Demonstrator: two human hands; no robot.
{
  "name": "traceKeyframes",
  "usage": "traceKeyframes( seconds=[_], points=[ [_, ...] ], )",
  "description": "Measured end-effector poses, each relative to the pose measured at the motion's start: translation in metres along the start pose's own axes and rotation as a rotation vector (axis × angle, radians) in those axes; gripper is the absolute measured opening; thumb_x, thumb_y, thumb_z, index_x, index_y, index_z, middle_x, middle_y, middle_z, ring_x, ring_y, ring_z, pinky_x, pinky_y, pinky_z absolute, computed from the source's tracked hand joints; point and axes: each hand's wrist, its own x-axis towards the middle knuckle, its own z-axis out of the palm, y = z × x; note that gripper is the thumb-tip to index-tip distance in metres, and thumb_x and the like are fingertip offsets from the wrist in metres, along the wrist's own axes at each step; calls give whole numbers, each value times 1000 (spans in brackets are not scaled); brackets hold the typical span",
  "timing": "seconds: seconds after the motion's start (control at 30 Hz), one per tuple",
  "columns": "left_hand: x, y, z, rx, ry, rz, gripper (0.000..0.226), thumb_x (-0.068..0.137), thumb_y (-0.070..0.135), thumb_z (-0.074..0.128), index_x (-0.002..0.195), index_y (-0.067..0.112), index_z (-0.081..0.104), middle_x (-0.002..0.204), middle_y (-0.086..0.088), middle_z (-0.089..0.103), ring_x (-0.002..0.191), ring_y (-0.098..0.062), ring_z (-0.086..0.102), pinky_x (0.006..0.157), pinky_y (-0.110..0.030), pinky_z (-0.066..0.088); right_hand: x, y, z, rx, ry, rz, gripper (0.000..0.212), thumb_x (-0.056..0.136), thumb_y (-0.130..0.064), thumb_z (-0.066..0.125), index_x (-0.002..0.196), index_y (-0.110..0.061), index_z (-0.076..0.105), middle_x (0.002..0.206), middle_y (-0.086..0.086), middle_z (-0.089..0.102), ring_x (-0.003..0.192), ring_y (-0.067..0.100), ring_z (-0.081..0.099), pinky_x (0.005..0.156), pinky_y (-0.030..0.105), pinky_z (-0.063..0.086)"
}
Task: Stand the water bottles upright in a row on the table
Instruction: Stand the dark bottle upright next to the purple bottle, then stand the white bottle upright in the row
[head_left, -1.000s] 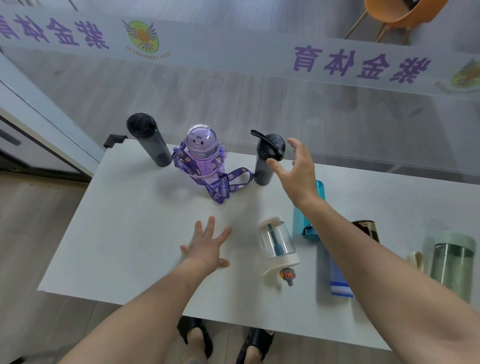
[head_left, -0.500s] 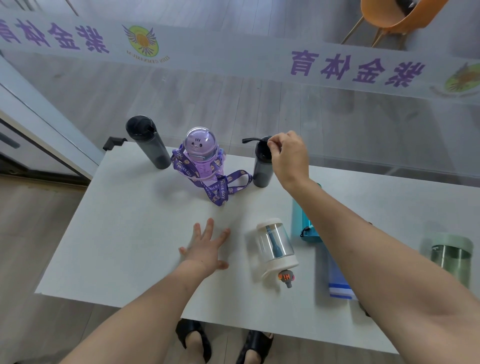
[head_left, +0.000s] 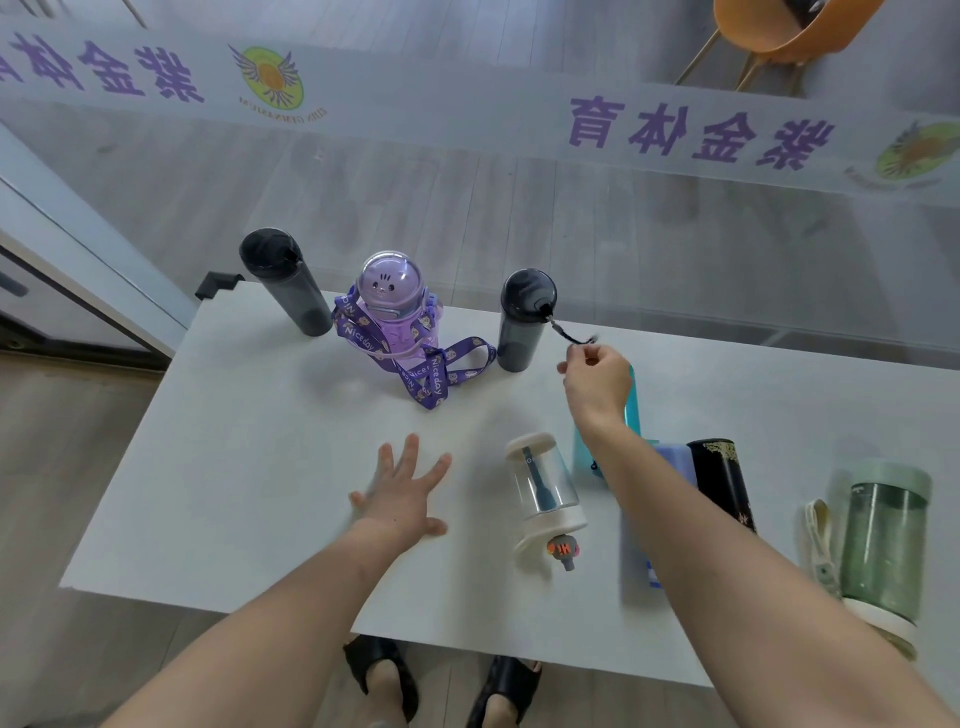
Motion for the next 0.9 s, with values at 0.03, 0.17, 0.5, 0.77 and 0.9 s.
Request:
traceKeyframes(
  seconds=[0.03,0.17,0.5,0.77,0.9],
  points=[
    [0,0,0,-2,-1,2,103,84,57,72,151,61,-6,164,9,-29,151,-31,-24,98,-73,35,-3,4,1,3,-23,21,14,99,-27,58,88,-21,64,86,1,77,78,16,69,69,28,52],
    [2,-1,2,0,4,3,103,83,58,72,150,62,-6,164,10,-30,151,-31,-24,97,-72,35,-10,14,-2,-28,-108,-5,9,99,-28,61,96,-22,67,89,-2,75,87,17,71,81,33,60],
    [1,-2,2,-17,-6,0,103,82,57,73,149,63,-6,163,11,-31,151,-30,-26,99,-75,33,-62,60,-49,-569,-421,-382,30,96,-41,64,123,-28,62,119,-6,61,108,13,60,93,35,54],
    [-1,-2,4,-21,6,-7,103,83,57,72,149,64,-7,163,12,-31,152,-29,-25,101,-74,33,-74,77,-57,-751,-502,-492,55,90,-55,65,139,-34,51,151,-3,38,135,20,46,102,37,48],
    [-2,-2,2,-9,-3,2,102,84,58,71,149,63,-8,163,10,-32,151,-30,-25,100,-72,33,-54,52,-62,-781,-676,-586,68,83,-61,73,142,-40,47,160,-9,30,142,17,38,115,43,41]
  ],
)
